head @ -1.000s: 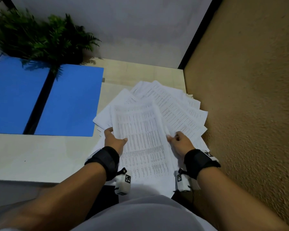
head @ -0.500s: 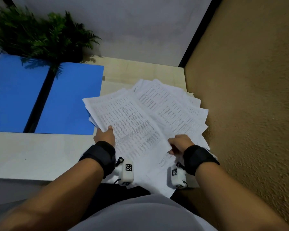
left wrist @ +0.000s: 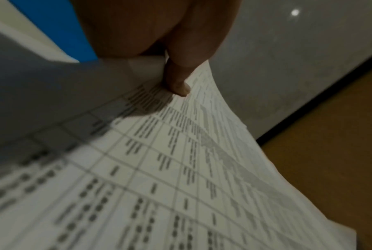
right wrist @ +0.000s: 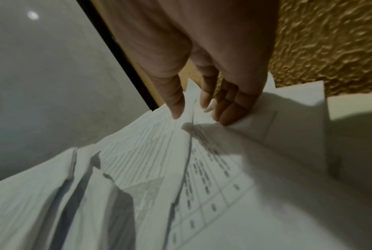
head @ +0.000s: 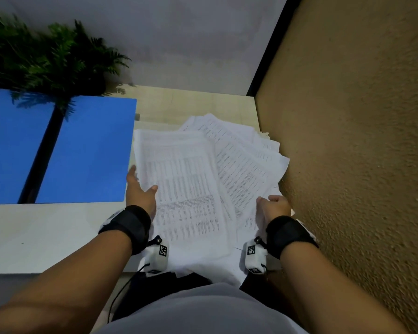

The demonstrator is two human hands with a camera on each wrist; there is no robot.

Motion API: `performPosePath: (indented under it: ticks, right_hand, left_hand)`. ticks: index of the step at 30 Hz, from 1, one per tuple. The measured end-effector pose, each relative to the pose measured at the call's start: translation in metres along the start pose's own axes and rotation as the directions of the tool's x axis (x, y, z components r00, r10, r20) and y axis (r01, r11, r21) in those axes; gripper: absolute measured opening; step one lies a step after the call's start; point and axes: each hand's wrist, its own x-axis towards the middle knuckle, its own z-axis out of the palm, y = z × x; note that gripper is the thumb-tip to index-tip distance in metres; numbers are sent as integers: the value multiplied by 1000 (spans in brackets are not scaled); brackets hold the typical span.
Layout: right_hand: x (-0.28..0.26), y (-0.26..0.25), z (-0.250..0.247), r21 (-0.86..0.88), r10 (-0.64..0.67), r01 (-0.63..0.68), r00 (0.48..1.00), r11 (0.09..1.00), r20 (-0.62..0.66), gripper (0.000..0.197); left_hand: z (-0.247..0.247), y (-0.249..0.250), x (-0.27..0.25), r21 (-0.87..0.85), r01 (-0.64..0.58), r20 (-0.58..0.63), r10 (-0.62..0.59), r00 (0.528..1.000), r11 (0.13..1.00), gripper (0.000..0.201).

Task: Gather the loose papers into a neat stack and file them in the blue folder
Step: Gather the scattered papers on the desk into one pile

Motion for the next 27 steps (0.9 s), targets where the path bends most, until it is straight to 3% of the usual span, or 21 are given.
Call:
performPosePath:
  ticks: [3,5,7,10,14,16,19,23,24,27]
  right_hand:
    - [-4,-8,5,9,-10,9,995,1000,104,46]
    - [0,-8,9,-88,-33,42,994,995,108,57]
    - [-2,-13,11,-223,-49,69,994,972,95,68]
    - [-1,-18,14,-294,-61,102,988,950,145,64]
    - [2,-22,20,-251,-133,181,971,951,197,56]
    - [4,-22,20,-234,-152,201,966,951,211,56]
    - [10,-20,17,-212,-124,157,979,965,159,57]
    - [12,-13,13,-265,-106,144,983,953,153,52]
    - [13,-11,12,-296,-118,159,981,942,151,53]
    - [20,-10,11,-353,-133,178,980,919,147,48]
  left_hand:
    - [13,4,11,169,-17,121,-3,993,985,51]
    - [25,13,20,433,-133,210,44,977,891,44]
    - [36,27,24,580,-242,328,49,944,777,45]
    - [55,38,26,588,-323,455,27,890,742,37]
    - [80,44,19,531,-293,535,-46,844,795,46]
    - [87,44,20,473,-224,516,-62,854,852,49]
    - [83,53,32,374,-108,337,-26,941,921,51]
    - [59,62,69,662,-128,138,48,989,738,38]
    - [54,62,76,679,-145,138,68,988,720,37]
    - [47,68,82,608,-180,158,104,982,773,33]
